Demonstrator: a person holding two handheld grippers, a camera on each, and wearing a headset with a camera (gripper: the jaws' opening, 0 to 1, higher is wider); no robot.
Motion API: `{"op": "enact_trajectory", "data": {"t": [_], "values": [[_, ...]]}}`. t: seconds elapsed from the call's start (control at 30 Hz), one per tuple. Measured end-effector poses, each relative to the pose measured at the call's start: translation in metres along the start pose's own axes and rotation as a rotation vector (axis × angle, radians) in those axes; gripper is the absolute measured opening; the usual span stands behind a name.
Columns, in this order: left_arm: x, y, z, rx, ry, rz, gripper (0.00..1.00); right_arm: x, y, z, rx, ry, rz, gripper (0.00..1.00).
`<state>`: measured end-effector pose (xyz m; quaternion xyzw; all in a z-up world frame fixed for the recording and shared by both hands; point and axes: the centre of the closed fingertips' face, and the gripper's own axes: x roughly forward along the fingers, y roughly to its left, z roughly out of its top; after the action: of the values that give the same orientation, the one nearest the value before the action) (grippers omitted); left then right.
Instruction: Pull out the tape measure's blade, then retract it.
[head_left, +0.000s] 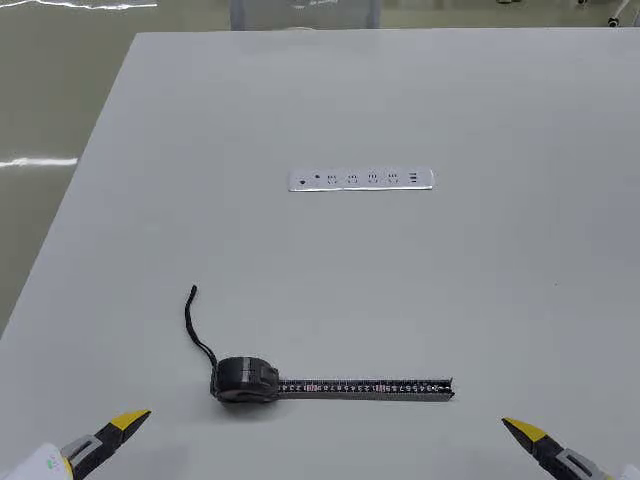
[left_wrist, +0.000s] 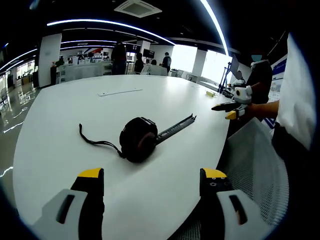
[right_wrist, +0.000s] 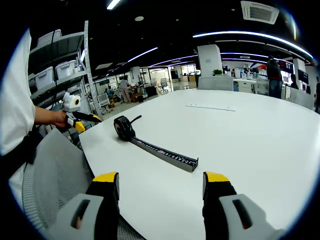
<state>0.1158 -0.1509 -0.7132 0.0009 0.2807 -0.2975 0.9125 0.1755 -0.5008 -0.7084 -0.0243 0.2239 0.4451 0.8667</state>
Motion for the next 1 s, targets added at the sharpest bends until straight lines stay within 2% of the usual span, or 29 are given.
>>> {"op": "enact_trajectory", "data": {"t": [0.13,0.2,0.43,0.73,1.0], "values": [[-0.0017,-0.0016,0.0004,-0.016,-0.017,-0.001,0.76,-0.0022,0.0008,-0.0007,0.001,-0.001,-0.001,0.69],[-0.001,-0.0014,-0.0024,-0.01,-0.002,0.001,0.76,-0.0028,0.0007,-0.0006,0.005,-0.003,-0.004,0.69],[-0.0029,0.0012,0.0011,-0.012,-0.013,0.008,0.76,-0.0026,0.0008,0.0001,0.007,-0.007,-0.007,0.69],[-0.0041,0.0008,-0.0017,-0.011,-0.007,0.006,0.76,-0.0031,0.0009,0.0004,0.003,-0.004,-0.003,0.69],[-0.0029,0.0008,0.0007,-0.005,-0.01,0.002,0.76,-0.0021,0.0008,0.0009,0.003,-0.006,0.0,0.69]]}}
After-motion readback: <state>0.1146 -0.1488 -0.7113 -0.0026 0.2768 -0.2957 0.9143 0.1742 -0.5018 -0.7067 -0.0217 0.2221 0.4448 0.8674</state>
